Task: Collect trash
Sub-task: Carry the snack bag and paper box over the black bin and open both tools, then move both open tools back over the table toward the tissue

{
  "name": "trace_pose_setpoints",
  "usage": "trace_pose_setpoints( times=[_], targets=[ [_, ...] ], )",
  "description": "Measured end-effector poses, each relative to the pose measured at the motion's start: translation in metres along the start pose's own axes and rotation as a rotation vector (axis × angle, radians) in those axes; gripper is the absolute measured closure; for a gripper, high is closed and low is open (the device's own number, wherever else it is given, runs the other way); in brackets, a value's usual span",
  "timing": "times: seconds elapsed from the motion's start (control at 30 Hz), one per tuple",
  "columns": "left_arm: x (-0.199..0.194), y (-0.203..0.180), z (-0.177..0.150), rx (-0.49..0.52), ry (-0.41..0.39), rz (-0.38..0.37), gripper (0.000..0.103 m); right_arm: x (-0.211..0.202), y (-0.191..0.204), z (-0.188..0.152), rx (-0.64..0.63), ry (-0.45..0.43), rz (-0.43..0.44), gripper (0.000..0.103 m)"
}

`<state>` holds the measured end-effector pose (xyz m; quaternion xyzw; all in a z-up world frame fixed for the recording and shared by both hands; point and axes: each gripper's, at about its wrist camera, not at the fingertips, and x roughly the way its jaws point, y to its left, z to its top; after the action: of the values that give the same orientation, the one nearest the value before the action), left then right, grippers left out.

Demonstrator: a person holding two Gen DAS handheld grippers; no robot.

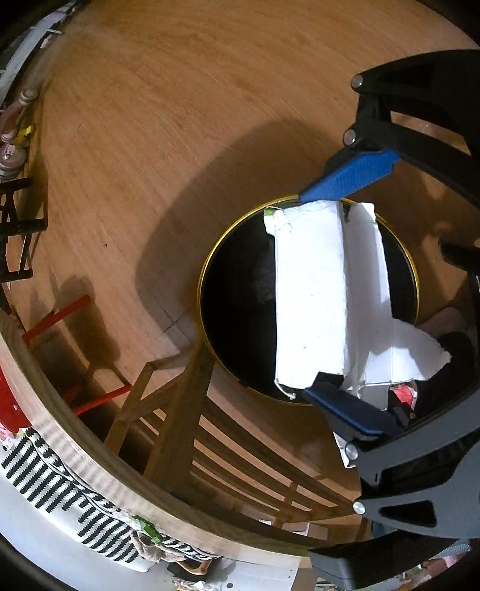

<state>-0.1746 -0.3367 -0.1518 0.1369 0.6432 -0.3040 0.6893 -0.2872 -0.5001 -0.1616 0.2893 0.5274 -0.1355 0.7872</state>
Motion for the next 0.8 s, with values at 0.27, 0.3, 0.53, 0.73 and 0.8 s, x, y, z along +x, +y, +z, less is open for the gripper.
trace_pose_setpoints(
  times=[0.27, 0.3, 0.53, 0.73, 0.8],
  targets=[
    [-0.009, -0.004, -0.008, -0.003, -0.009, -0.019, 0.028, -0.006, -0.006, 0.005, 0.033, -0.011, 0.027, 0.007],
    [-0.011, -0.002, -0.009, -0.008, -0.022, -0.024, 0.007, -0.006, -0.007, 0.008, 0.037, -0.010, 0.035, 0.007],
    [-0.036, 0.011, -0.007, -0.043, -0.100, -0.014, 0.006, -0.031, -0.016, 0.023, 0.071, -0.101, 0.059, 0.007],
    [-0.092, 0.023, -0.005, -0.025, -0.205, -0.046, 0.006, -0.064, 0.001, 0.038, -0.001, -0.224, 0.057, 0.007],
    [-0.120, 0.038, -0.005, -0.030, -0.266, -0.040, 0.006, -0.072, 0.023, 0.044, -0.077, -0.257, 0.038, 0.007]
  ],
)
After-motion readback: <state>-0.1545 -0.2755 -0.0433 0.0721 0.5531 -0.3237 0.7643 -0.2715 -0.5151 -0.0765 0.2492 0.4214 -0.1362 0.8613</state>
